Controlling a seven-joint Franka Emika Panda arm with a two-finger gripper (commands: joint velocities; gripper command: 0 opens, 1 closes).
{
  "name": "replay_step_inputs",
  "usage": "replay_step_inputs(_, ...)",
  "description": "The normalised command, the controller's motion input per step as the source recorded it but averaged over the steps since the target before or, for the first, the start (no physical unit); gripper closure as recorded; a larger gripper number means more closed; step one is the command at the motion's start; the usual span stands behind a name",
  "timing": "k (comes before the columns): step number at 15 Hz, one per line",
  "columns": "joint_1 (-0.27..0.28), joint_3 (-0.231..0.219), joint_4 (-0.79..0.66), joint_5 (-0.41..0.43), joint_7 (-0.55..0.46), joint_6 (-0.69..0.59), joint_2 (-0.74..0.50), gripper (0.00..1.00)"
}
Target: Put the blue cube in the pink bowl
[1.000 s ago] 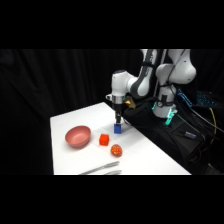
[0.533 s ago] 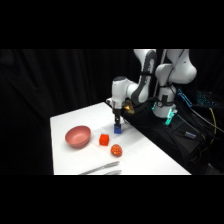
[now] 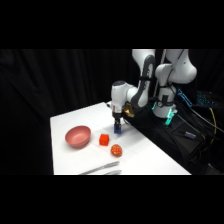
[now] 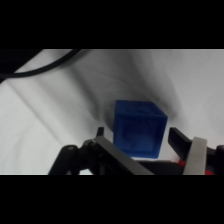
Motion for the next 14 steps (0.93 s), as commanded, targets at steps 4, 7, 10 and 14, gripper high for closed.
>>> replay_step_inputs(4,0.111,-0.061,0.09,0.127,0.0,0.16,0.16,0.27)
replay_step_inputs(7,0.151,-0.115,0.0,0.101,0.02,0.12,0.01,0.64)
replay_step_inputs(10,0.11,-0.07,-0.09,0.101,-0.03,-0.07,-0.19,0.74)
replay_step_inputs(14,0.065,-0.056,-0.18,0.02,-0.1,-0.33,-0.48,0.77)
